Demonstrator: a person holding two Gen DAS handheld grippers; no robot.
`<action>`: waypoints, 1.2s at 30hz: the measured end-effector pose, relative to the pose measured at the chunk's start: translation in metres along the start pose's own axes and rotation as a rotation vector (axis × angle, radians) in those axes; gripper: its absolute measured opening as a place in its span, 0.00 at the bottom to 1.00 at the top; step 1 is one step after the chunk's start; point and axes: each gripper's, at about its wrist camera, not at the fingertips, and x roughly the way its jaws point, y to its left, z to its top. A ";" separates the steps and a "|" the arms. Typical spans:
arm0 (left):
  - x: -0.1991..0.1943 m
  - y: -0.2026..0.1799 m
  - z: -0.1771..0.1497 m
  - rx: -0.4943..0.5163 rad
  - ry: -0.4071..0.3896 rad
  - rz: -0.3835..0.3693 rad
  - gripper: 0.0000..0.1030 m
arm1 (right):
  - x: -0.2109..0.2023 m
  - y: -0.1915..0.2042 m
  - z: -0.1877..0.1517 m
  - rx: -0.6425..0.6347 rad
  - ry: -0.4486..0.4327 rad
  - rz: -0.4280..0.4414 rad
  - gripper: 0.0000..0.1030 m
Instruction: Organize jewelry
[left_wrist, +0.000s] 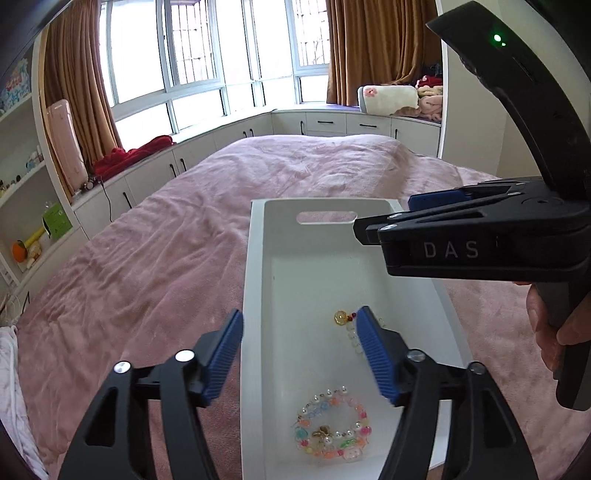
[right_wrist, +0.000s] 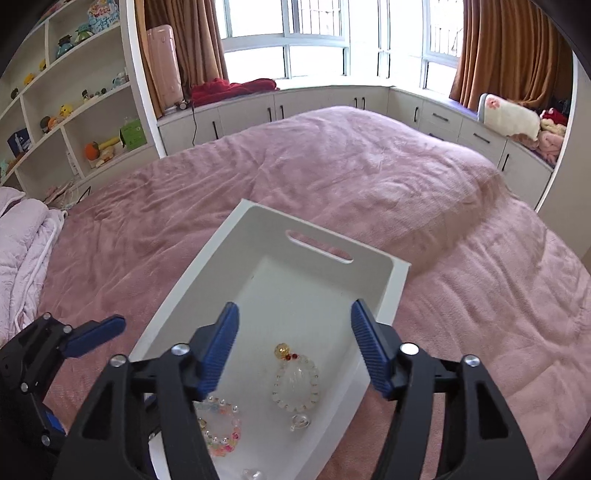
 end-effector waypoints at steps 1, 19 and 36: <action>-0.003 0.000 0.001 -0.002 -0.006 0.003 0.72 | -0.006 0.000 0.001 -0.003 -0.021 -0.014 0.70; -0.083 -0.001 -0.005 -0.052 -0.113 0.089 0.91 | -0.127 0.012 -0.040 -0.036 -0.279 -0.112 0.95; -0.103 -0.010 -0.079 -0.053 -0.128 0.161 0.96 | -0.135 0.016 -0.136 0.079 -0.244 -0.125 0.95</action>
